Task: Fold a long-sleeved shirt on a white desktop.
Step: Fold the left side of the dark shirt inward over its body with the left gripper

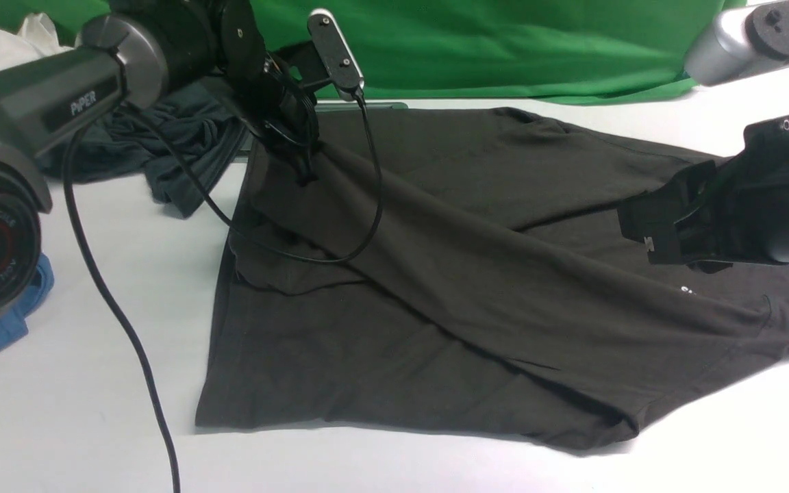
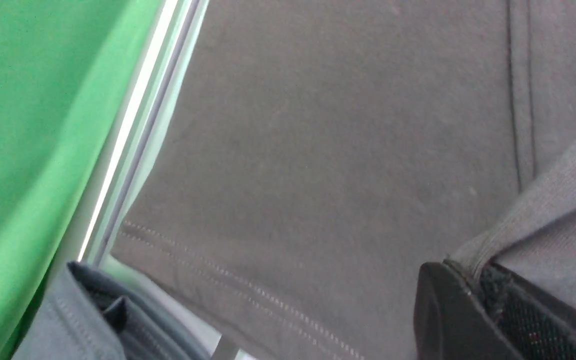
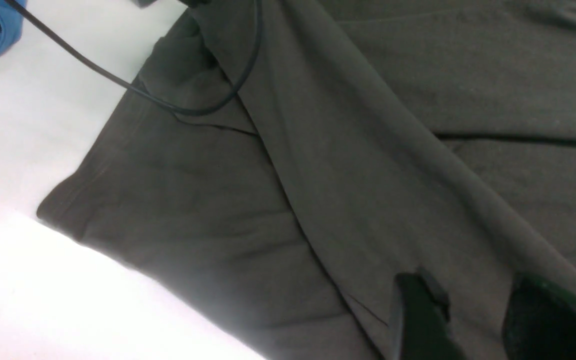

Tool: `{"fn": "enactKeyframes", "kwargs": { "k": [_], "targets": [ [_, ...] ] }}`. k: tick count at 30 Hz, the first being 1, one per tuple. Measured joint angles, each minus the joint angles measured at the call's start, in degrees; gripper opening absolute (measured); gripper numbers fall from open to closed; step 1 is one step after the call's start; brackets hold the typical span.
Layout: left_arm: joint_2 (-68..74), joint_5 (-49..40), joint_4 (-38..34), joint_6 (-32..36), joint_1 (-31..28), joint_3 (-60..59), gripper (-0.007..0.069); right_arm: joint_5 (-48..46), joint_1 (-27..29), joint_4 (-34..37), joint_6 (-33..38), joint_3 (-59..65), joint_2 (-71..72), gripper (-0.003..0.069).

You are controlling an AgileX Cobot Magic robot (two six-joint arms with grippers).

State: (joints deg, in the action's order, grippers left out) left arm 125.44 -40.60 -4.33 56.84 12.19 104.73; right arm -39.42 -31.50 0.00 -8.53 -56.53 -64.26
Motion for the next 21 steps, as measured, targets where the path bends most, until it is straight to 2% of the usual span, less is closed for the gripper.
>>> {"fn": "enactKeyframes", "kwargs": {
  "k": [4,6,13,15,16,19,21],
  "targets": [
    [0.8,0.4,-0.4,-3.2,0.0,0.0,0.0103,0.0,0.0,0.0,0.0,0.0,0.0,0.0241],
    [0.8,-0.1,0.2,-6.4,0.0,0.0,0.0169,0.0,0.0,0.0,0.0,0.0,0.0,0.0241],
    [-1.5,-9.4,1.6,-15.9,-0.3,0.0,0.0500,-0.1,0.0,0.0,0.0,0.0,0.0,0.0241],
    [-5.2,-15.5,0.2,-19.0,-1.1,0.0,0.0634,-0.7,0.0,0.0,0.1,0.0,0.0,0.0241],
    [-5.5,-16.0,0.0,-19.3,-1.3,0.0,0.0645,-0.8,0.0,0.0,0.2,0.0,0.0,0.0241],
    [-10.4,-25.9,-5.4,-21.4,-3.9,0.0,0.0685,-3.1,0.0,0.0,2.0,0.0,0.0,0.0241],
    [-13.9,-27.9,-9.6,-22.7,-6.2,-1.4,0.0692,-4.7,0.0,0.0,3.3,0.0,0.0,0.0241]
  ]
}}
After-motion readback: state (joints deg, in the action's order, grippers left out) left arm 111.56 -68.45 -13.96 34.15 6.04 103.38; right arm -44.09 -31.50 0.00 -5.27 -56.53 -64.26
